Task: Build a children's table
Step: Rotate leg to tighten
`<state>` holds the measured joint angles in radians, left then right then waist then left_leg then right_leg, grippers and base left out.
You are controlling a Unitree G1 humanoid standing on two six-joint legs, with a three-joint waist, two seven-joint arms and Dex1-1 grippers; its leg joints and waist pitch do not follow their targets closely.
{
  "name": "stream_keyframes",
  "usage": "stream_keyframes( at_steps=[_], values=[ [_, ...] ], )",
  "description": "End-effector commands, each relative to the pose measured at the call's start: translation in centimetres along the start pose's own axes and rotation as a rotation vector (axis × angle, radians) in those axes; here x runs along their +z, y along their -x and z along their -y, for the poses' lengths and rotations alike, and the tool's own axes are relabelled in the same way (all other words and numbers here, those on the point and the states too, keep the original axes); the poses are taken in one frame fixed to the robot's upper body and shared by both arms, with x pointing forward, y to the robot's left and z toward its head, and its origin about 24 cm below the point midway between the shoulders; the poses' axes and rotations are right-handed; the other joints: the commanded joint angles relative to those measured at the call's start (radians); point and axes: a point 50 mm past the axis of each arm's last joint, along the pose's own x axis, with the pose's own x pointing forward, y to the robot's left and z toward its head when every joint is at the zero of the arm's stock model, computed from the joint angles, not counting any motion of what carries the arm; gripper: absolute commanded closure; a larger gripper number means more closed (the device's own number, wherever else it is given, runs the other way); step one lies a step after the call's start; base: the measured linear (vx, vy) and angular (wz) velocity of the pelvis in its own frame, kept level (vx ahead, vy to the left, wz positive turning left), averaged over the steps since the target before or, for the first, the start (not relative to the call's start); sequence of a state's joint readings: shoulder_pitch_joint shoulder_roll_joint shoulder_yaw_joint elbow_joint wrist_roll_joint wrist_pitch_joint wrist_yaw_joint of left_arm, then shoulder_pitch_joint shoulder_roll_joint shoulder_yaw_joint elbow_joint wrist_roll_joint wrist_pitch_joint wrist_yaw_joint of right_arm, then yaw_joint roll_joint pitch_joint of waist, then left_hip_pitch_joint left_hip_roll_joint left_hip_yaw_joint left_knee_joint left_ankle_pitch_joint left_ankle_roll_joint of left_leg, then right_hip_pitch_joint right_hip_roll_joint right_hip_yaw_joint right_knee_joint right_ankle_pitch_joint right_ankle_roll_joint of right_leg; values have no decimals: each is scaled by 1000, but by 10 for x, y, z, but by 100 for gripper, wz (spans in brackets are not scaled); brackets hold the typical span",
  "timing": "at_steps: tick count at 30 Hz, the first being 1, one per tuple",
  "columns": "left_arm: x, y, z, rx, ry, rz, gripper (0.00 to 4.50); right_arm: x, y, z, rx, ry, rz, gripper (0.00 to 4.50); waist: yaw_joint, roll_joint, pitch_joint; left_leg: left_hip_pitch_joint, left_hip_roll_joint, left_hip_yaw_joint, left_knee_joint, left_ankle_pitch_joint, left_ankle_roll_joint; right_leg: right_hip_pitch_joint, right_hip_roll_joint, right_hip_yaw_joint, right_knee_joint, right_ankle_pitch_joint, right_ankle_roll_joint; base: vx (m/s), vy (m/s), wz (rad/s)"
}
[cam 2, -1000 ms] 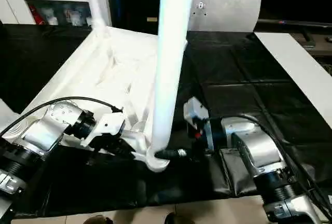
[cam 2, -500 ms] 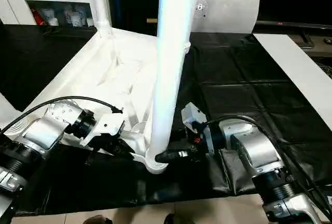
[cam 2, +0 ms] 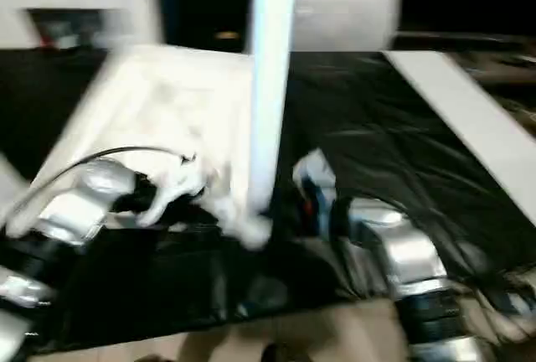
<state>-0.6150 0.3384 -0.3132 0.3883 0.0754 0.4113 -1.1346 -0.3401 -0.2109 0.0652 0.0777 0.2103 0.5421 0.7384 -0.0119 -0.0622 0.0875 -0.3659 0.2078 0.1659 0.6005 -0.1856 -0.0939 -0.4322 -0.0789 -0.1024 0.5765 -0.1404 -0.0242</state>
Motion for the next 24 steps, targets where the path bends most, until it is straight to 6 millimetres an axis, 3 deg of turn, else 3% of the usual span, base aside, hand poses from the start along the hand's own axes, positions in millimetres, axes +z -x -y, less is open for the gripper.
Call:
stream_keyframes(
  at_steps=[1,2,5,6,7,8,10,11,14,16,18,24],
  values=[
    [30,-32,22,-58,-7,129,450,-4,-24,-19,-57,-27,-29,255,1,8,-62,-3,4,-11,-70,-266,4,65,-59,23,-112,-668,-7,0,0,0],
    [35,-38,21,-14,18,148,450,-4,-28,-18,-144,-47,-17,256,-8,3,-61,-1,4,-12,-70,-288,11,60,-56,17,-119,-660,-12,0,0,0],
    [43,-46,20,56,53,174,450,-3,-34,-18,-257,-78,-2,257,-18,11,-60,8,8,-15,-74,-317,25,60,-57,14,-123,-626,-30,0,0,0],
    [49,-50,19,93,58,184,450,-1,-38,-18,-311,-95,20,257,-19,15,-55,21,6,-16,-74,-354,33,53,-56,8,-132,-630,-32,0,0,0],
    [52,-51,20,103,57,191,450,1,-39,-18,-333,-99,42,257,-22,16,-53,25,7,-16,-74,-371,36,49,-56,6,-136,-634,-34,0,0,0],
    [55,-52,20,109,57,194,450,2,-40,-18,-350,-102,55,257,-26,19,-53,26,9,-21,-76,-391,37,58,-58,-2,-138,-628,-32,0,0,0],
    [57,-53,20,117,48,193,450,5,-40,-18,-369,-85,73,203,-29,20,-54,16,14,-25,-85,-394,39,70,-59,-2,-132,-582,-32,0,0,0],
    [57,-52,20,119,43,190,450,5,-39,-18,-361,-79,81,189,-30,21,-54,20,12,-24,-85,-395,41,65,-61,3,-130,-566,-42,0,0,0],
    [53,-48,18,124,28,178,450,7,-36,-16,-352,-64,103,176,-30,22,-56,17,9,-20,-84,-363,50,67,-67,12,-124,-539,-65,0,0,0],
    [47,-43,16,122,9,160,450,8,-30,-13,-341,-50,131,149,-27,31,-61,14,15,-20,-87,-332,54,71,-67,21,-111,-466,-97,0,0,0],
    [41,-38,15,112,0,153,450,9,-23,-11,-308,-34,151,142,-24,30,-64,7,17,-17,-88,-296,61,76,-68,28,-99,-394,-126,0,0,0],
    [29,-23,12,46,-36,138,450,4,13,2,-52,94,115,100,2,26,-79,1,17,-3,-74,-175,108,84,-68,38,-76,-281,-181,0,0,0]
  ],
)
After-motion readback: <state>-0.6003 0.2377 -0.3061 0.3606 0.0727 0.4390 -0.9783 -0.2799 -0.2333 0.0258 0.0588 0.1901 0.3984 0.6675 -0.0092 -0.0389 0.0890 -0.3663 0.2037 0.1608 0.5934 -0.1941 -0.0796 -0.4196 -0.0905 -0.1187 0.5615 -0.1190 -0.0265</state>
